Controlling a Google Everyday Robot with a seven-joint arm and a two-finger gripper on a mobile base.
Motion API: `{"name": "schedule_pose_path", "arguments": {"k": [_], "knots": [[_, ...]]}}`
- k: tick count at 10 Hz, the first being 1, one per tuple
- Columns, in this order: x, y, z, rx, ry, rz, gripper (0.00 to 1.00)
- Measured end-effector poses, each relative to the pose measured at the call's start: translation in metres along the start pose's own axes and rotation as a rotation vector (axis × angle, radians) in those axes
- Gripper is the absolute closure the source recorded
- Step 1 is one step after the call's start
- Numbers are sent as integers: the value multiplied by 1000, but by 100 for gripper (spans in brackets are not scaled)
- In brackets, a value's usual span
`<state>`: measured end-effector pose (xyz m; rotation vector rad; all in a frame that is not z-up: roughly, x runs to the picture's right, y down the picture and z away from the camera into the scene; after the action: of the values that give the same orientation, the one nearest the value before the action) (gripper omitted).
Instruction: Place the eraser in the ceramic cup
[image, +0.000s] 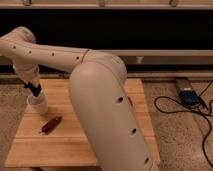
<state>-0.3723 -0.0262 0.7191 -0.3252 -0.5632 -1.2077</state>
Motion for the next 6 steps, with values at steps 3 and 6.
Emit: {"name": "schedule_pose_path", "arguments": {"k": [3,6], "knots": [[-17,3,7,8,-41,10,59],[-28,10,15,9,-70,21,30]]}}
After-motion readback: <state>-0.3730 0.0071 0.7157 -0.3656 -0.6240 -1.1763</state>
